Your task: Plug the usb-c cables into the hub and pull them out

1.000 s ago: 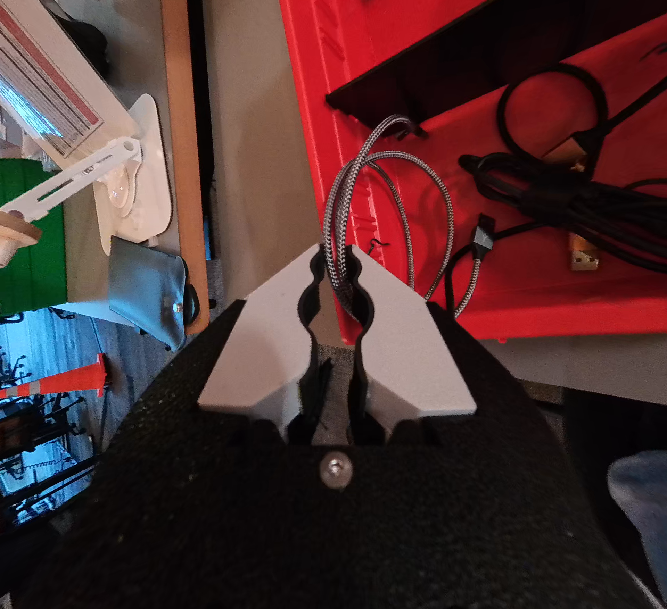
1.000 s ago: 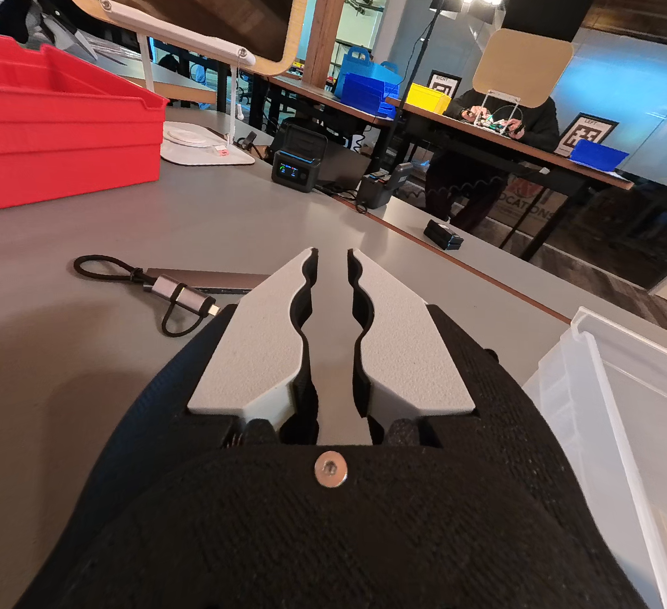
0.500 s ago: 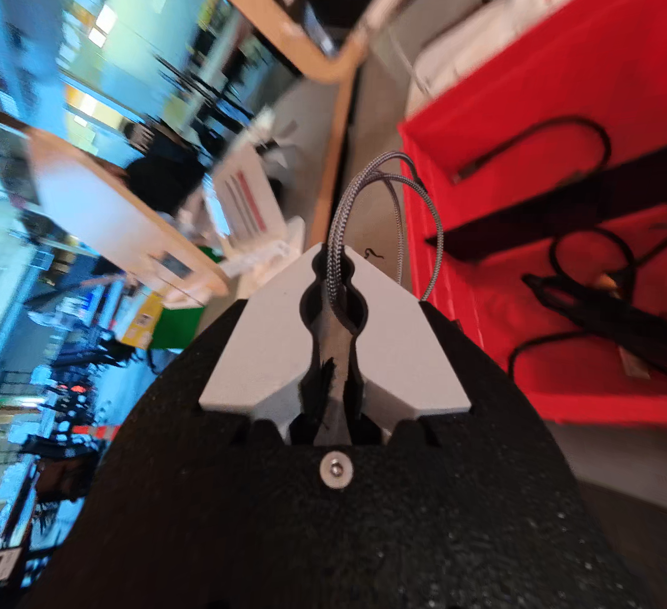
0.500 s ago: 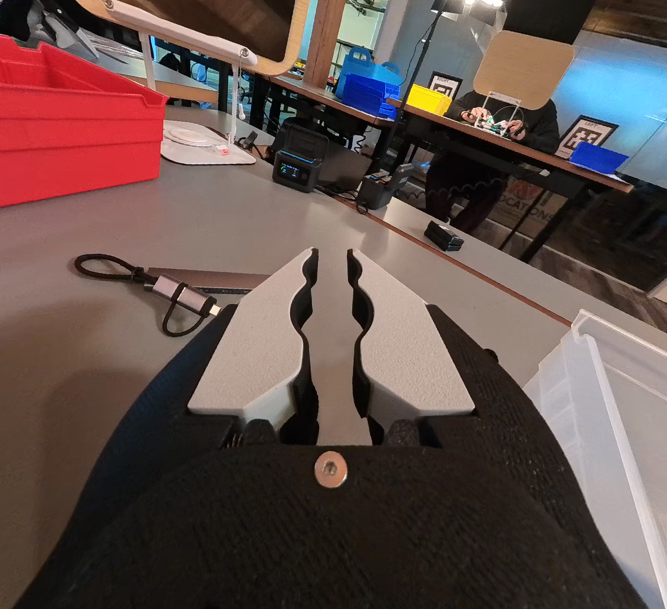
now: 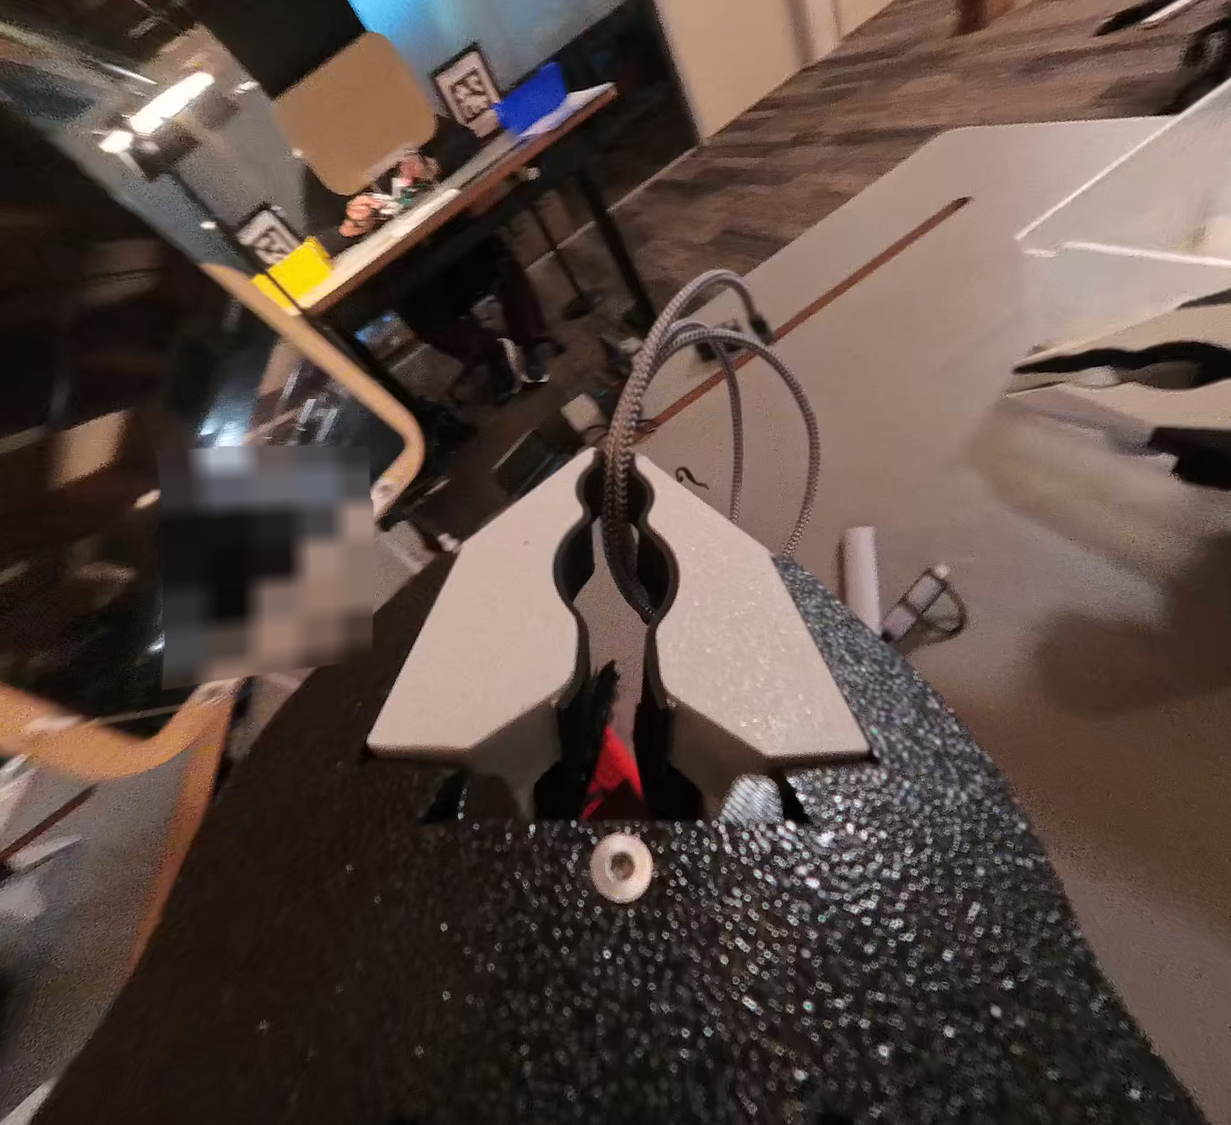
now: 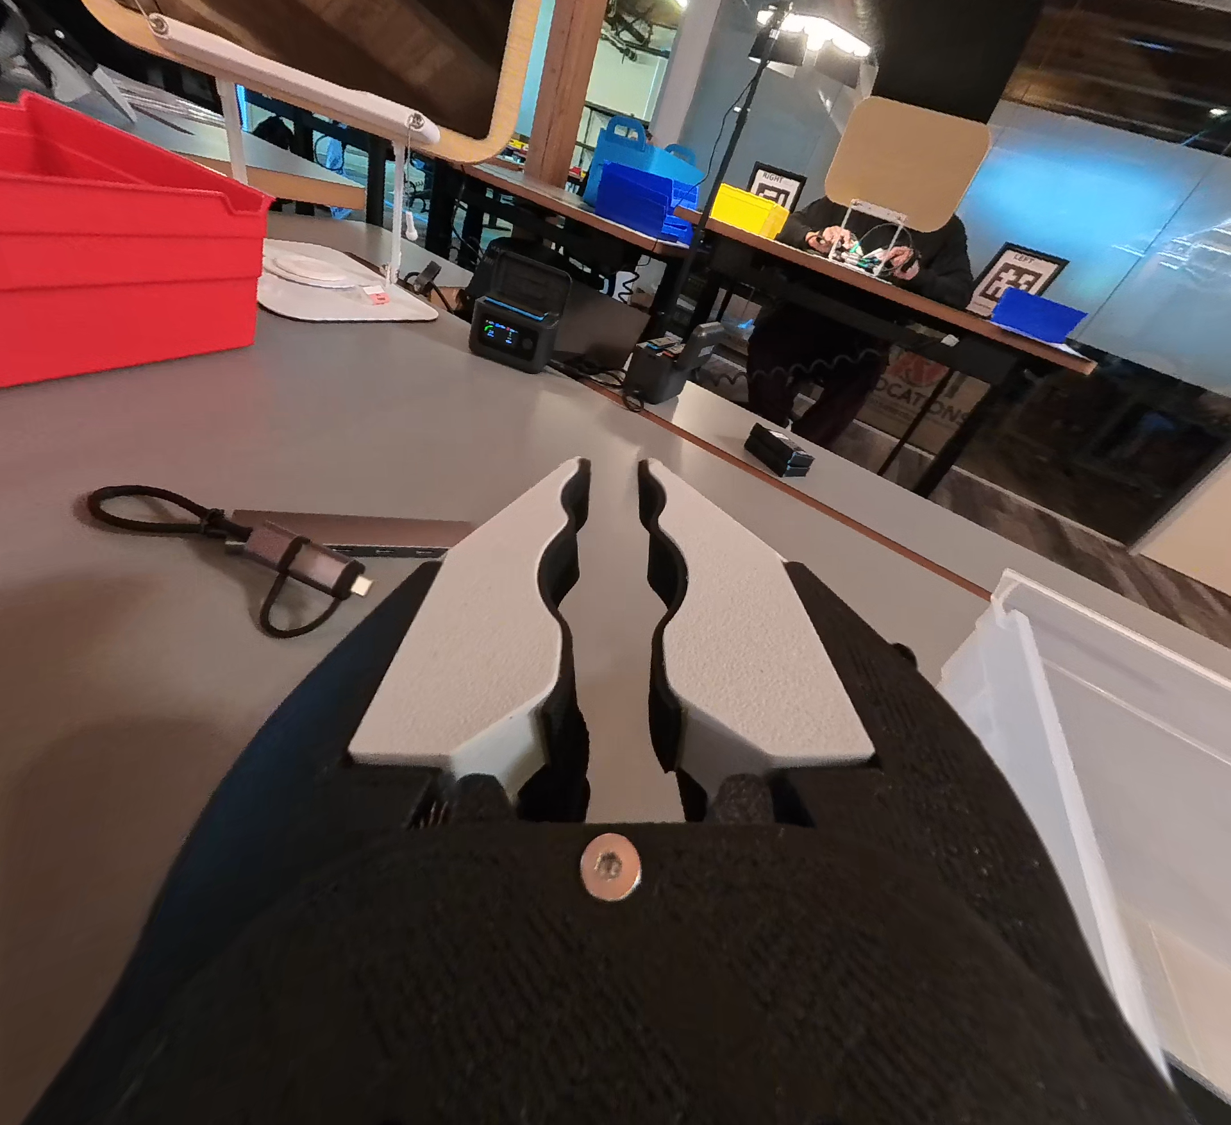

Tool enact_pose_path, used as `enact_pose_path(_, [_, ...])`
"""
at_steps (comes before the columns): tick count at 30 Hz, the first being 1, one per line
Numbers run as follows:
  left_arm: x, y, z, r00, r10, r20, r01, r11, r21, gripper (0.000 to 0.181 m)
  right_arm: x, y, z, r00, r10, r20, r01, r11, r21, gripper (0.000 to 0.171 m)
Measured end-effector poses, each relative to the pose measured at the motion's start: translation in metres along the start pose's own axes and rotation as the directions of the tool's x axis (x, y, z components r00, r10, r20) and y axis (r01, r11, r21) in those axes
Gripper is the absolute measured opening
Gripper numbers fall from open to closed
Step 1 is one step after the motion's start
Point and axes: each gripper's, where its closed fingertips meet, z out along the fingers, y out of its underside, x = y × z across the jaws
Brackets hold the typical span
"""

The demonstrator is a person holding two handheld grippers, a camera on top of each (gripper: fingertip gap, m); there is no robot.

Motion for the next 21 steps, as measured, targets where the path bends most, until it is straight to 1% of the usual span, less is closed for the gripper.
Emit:
enact_pose_path(3, [0.034, -0.003, 0.043, 0.995, -0.045, -0.092, 0.043, 0.999, -0.024, 0.003, 0.004, 0.001, 0.0, 1.0, 0.009, -0.012, -0.009, 1.0, -0.001, 0.012])
enact_pose_path(5, [0.068, -0.003, 0.068, 0.975, -0.09, -0.202, 0.09, 0.996, -0.01, 0.003, 0.006, 0.001, 0.0, 1.0, 0.016, -0.02, -0.016, 1.0, 0.003, 0.012])
enact_pose_path(6, [0.081, -0.001, 0.08, 0.967, -0.109, -0.229, 0.111, 0.994, -0.004, 0.003, 0.006, 0.0, -0.001, 1.0, 0.019, -0.023, -0.018, 1.0, 0.006, 0.012])
enact_pose_path(9, [0.099, 0.014, 0.112, 0.96, -0.154, -0.235, 0.156, 0.988, -0.011, 0.003, 0.007, -0.001, -0.001, 0.999, 0.022, -0.027, -0.021, 1.0, 0.016, 0.012])
enact_pose_path(12, [0.105, 0.039, 0.137, 0.954, -0.199, -0.223, 0.187, 0.979, -0.076, 0.003, 0.006, -0.003, -0.001, 1.0, 0.022, -0.022, -0.022, 1.0, 0.02, 0.012])
enact_pose_path(18, [0.102, 0.072, 0.159, 0.956, -0.228, -0.185, 0.201, 0.968, -0.152, 0.003, 0.003, -0.005, -0.001, 1.0, 0.017, -0.016, -0.016, 1.0, 0.025, 0.012])
enact_pose_path(21, [0.094, 0.086, 0.165, 0.96, -0.243, -0.14, 0.218, 0.96, -0.175, 0.003, 0.003, -0.005, -0.001, 1.0, 0.022, -0.013, -0.021, 1.0, 0.023, 0.012])
